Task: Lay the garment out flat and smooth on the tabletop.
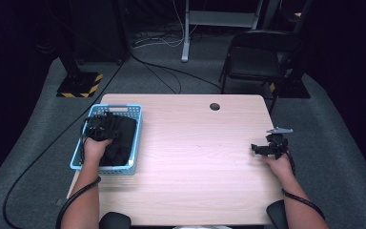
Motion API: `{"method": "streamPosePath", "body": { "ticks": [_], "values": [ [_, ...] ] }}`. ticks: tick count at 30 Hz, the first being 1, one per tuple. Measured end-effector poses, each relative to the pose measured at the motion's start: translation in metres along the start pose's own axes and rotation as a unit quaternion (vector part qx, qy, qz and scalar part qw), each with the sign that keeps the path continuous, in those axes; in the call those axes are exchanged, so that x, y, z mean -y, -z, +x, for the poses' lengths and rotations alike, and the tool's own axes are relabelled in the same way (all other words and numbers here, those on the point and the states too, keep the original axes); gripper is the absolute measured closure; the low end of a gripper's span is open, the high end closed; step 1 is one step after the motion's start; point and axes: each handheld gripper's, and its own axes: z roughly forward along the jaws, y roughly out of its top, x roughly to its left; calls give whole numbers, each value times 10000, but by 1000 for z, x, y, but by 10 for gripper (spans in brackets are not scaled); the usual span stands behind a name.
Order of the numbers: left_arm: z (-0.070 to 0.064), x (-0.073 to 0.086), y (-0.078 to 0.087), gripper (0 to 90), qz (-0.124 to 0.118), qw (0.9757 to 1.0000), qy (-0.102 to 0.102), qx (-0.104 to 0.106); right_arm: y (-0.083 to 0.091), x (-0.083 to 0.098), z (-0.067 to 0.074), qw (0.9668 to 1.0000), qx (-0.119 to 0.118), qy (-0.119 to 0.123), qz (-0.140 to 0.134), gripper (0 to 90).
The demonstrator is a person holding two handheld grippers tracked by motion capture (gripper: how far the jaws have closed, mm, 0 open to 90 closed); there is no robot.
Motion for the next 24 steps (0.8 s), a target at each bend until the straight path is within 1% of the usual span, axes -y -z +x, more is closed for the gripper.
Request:
{"method": "streamPosePath", "body": {
  "ticks": [5,10,13,16,19,22,24],
  "values": [
    [0,0,-1,123,12,10000,-38,11,0,0,0,10000,1,1,0,0],
    [0,0,-1,193,2,10000,-47,19,0,0,0,10000,1,0,1,0],
    [0,-1,-1,282,-34,10000,-60,40,0,0,0,10000,1,0,0,0],
    [-2,-1,1,402,-73,9999,-123,87,0,0,0,10000,1,0,1,0],
    [-3,-1,3,511,-109,9998,-164,77,0,0,0,10000,0,0,1,0],
    [-2,0,4,593,-138,9998,-114,75,0,0,0,10000,0,-1,1,0],
    [-1,0,5,629,-154,9998,-66,70,0,0,0,10000,0,-1,0,0]
  ]
}}
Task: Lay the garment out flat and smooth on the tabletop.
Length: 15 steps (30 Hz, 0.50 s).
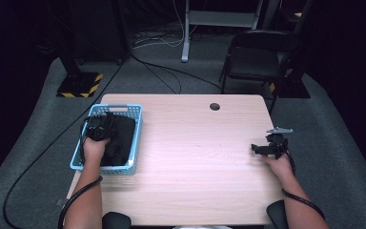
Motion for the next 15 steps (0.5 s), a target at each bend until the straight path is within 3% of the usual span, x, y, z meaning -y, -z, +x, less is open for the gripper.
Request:
{"method": "streamPosePath", "body": {
  "ticks": [5,15],
  "values": [
    [-2,0,3,699,-36,9999,-39,-102,0,0,0,10000,0,1,0,0],
    [-6,-2,13,736,-205,9994,-238,-174,0,0,0,10000,0,0,0,0]
  ]
}}
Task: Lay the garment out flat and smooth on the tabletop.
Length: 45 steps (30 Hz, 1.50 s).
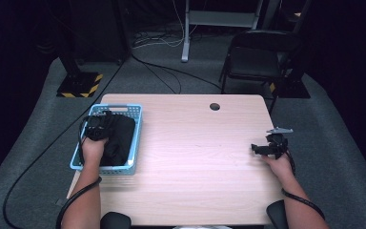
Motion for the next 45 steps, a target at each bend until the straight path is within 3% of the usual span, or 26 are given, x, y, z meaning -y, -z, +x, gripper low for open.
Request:
{"method": "streamPosePath", "body": {
  "ticks": [11,22,28,45],
  "values": [
    [-3,-5,18,750,-237,9996,-131,38,0,0,0,10000,3,3,0,0],
    [-7,-15,35,757,-322,9991,-284,35,0,0,0,10000,5,2,0,0],
    [-7,-21,46,757,-481,9984,-289,37,0,0,0,10000,6,1,1,0],
    [-10,-34,64,759,-546,9980,-332,-19,0,0,0,10000,6,1,0,0]
  ]
}}
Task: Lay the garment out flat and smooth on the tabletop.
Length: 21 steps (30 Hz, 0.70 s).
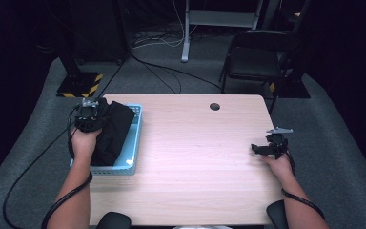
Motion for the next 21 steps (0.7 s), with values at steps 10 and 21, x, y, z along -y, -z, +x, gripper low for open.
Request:
{"method": "streamPosePath", "body": {
  "ticks": [10,21],
  "values": [
    [-3,-10,8,761,-46,10000,-55,-23,0,0,0,10000,0,0,0,0],
    [-9,-22,16,762,-149,9998,-133,4,0,0,0,10000,0,-2,1,0]
  ]
}}
